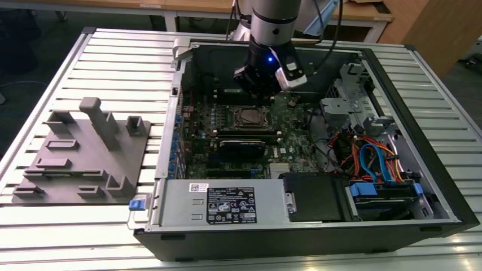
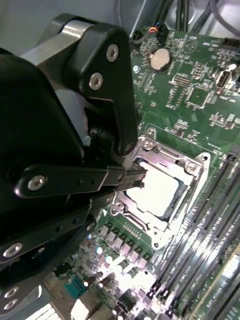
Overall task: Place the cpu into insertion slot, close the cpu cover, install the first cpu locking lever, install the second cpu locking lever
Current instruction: 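Install the second cpu locking lever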
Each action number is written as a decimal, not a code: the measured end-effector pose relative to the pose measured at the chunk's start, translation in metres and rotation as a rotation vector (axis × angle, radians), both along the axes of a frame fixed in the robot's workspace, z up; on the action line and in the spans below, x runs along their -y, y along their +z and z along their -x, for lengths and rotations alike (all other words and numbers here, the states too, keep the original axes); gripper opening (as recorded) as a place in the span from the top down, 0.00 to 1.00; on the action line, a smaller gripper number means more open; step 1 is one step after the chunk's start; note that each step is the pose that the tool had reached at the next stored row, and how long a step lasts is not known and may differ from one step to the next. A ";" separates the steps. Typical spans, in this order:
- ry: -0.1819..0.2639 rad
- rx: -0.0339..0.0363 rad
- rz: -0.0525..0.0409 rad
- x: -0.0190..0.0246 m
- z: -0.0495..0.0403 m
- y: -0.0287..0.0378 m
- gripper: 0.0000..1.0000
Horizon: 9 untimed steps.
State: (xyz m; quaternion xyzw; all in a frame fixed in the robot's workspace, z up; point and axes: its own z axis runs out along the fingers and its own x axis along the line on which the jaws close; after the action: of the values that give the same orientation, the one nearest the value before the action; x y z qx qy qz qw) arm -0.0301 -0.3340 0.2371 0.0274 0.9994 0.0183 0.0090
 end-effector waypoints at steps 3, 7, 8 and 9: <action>0.000 0.0000 0.0000 0.0001 0.0000 0.0075 0.90; 0.000 -0.0095 -0.0003 0.0017 0.0000 0.0110 0.90; 0.000 -0.0143 -0.0002 0.0025 0.0000 0.0110 0.90; 0.000 -0.0180 0.0000 0.0035 0.0000 0.0111 0.90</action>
State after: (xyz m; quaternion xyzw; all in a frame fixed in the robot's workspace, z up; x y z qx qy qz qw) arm -0.0301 -0.3375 0.2482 0.0276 0.9995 0.0181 0.0000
